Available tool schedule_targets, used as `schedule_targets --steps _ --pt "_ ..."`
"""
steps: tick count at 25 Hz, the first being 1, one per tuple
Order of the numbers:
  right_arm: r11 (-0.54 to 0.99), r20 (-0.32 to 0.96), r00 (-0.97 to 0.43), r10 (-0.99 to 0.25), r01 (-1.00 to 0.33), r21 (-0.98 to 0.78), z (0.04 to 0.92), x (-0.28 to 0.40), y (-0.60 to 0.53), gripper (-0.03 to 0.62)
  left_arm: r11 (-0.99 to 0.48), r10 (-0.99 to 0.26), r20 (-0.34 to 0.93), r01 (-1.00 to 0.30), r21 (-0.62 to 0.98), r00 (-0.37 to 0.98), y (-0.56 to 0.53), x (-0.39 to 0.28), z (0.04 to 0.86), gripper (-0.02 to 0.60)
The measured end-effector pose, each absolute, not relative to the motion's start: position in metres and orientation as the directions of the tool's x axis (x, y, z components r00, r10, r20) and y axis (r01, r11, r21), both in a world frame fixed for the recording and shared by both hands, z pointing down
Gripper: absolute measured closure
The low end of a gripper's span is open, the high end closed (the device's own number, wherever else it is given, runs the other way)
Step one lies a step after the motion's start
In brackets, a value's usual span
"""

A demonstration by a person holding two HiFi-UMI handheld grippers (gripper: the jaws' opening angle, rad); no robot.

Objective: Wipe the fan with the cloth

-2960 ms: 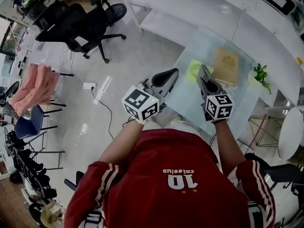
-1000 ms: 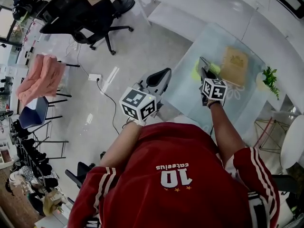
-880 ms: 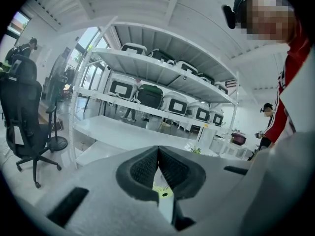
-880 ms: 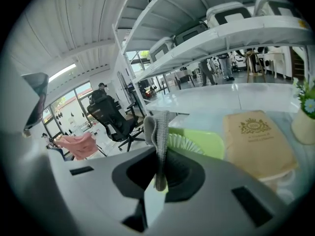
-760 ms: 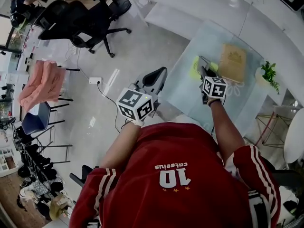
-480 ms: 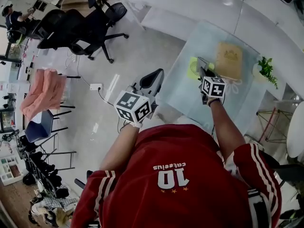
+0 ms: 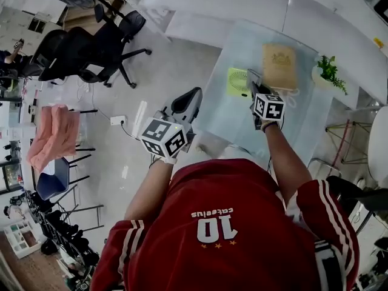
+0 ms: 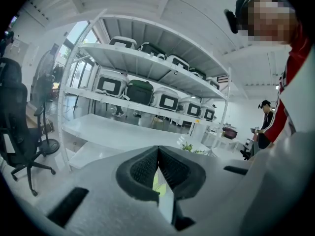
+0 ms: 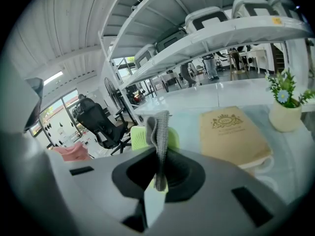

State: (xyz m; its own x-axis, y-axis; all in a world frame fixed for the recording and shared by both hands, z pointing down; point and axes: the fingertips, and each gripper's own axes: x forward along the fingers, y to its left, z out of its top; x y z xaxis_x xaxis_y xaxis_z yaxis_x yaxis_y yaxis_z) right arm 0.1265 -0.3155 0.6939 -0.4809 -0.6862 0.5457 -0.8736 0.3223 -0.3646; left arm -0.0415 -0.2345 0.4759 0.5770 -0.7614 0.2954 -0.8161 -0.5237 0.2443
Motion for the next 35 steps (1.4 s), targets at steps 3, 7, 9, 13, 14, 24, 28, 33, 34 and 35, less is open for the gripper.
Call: schedule_targets --steps 3,7,9,13,14,24,28,33,34,35 --pt "0.305 0.548 -0.464 -0.696 -0.882 -0.360 0.694 0.137 -0.315 0.568 -0.538 -0.751 0.292 -0.805 0.251 0.593 -0.236 -0.034 0.477 0.577" --pt "0.282 0.549 -0.440 -0.710 -0.893 -0.351 0.690 0.152 -0.315 0.568 -0.553 -0.742 0.278 -0.791 0.261 0.610 -0.239 -0.024 0.476 0.577" --pt "0.272 0.552 -0.429 -0.715 -0.898 -0.346 0.690 0.159 -0.313 0.568 -0.561 -0.737 0.273 -0.785 0.264 0.618 -0.239 -0.020 0.475 0.577" --pt "0.252 0.558 -0.411 -0.721 -0.906 -0.341 0.690 0.171 -0.306 0.568 -0.567 -0.733 0.267 -0.779 0.270 0.626 -0.238 -0.014 0.476 0.577" --pt "0.249 0.558 -0.408 -0.722 -0.906 -0.341 0.689 0.173 -0.305 0.569 -0.566 -0.733 0.266 -0.778 0.271 0.626 -0.238 -0.013 0.476 0.577" --pt "0.232 0.558 -0.390 -0.733 -0.914 -0.335 0.686 0.186 -0.293 0.569 -0.570 -0.730 0.260 -0.773 0.279 0.632 -0.231 -0.006 0.479 0.577" --pt "0.238 0.556 -0.393 -0.733 -0.913 -0.332 0.684 0.184 -0.286 0.568 -0.562 -0.736 0.257 -0.777 0.282 0.626 -0.226 -0.008 0.480 0.577" --pt "0.256 0.558 -0.406 -0.724 -0.909 -0.329 0.683 0.178 -0.280 0.568 -0.544 -0.753 0.256 -0.792 0.278 0.607 -0.221 -0.013 0.483 0.577" --pt "0.262 0.558 -0.410 -0.721 -0.908 -0.328 0.682 0.176 -0.280 0.569 -0.539 -0.756 0.257 -0.795 0.277 0.602 -0.220 -0.014 0.483 0.577" --pt "0.268 0.559 -0.415 -0.718 -0.906 -0.328 0.682 0.174 -0.279 0.568 -0.534 -0.759 0.258 -0.798 0.278 0.598 -0.218 -0.016 0.484 0.577"
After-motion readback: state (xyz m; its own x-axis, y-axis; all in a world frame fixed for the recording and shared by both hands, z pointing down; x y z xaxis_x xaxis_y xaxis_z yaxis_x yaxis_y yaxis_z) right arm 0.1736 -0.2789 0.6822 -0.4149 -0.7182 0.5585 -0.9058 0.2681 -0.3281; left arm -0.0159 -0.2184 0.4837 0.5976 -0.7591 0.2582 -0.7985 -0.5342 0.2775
